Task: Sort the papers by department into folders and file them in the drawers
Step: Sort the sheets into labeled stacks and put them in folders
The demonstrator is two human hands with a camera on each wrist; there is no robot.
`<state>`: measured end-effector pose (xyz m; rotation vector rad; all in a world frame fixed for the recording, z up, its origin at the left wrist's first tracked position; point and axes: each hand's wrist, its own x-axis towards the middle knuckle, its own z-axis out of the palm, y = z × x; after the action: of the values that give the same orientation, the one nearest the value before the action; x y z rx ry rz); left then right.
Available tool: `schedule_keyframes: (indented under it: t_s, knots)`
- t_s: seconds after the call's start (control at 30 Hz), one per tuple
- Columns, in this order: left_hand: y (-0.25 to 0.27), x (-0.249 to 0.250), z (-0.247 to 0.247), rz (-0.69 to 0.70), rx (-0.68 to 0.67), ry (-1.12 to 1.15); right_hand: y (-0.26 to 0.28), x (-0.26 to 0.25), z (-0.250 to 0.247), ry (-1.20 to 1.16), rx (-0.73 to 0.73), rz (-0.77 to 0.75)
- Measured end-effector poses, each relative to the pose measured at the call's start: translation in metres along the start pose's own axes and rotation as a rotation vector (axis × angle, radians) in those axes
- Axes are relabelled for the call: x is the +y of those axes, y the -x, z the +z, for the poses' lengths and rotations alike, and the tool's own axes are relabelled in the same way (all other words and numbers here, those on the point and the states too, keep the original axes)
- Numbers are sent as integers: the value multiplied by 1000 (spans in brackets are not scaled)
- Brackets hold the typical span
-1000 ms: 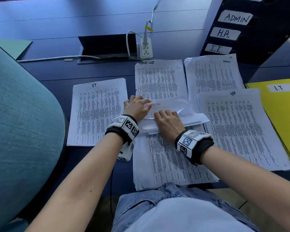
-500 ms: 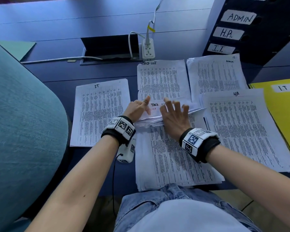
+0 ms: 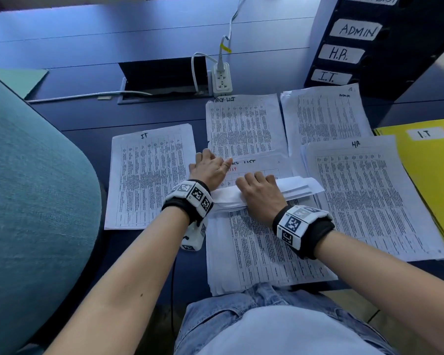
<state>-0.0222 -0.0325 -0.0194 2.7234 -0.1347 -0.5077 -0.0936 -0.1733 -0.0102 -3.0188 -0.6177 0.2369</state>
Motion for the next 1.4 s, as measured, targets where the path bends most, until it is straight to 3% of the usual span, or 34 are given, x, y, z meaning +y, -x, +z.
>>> schedule_keyframes:
  t_s: [0.13,0.33,0.43,0.6,0.7,0.83,1.03,1.2,1.4]
  knots:
    - [1,-2,-1,45,42,-51,-4,4,6,-94,-4,37]
    - [3,-11,2,175,44,78,-11,8,12,-82,71,104]
    - [6,-8,2,178,16,91,-11,9,21,68,205,103]
    - [7,-3,2,120,32,79,-6,7,21,151,239,75]
    - [5,0,-1,123,15,-8,-4,5,14,124,220,95]
    - [3,-1,0,153,26,-58,0,5,3,3,-38,98]
    - [5,-8,4,215,124,8,-6,7,14,-140,0,129]
    - [10,-11,6,337,240,106,-12,8,3,-61,-36,164]
    - [15,-8,5,327,271,168,-15,8,2,-3,-47,152]
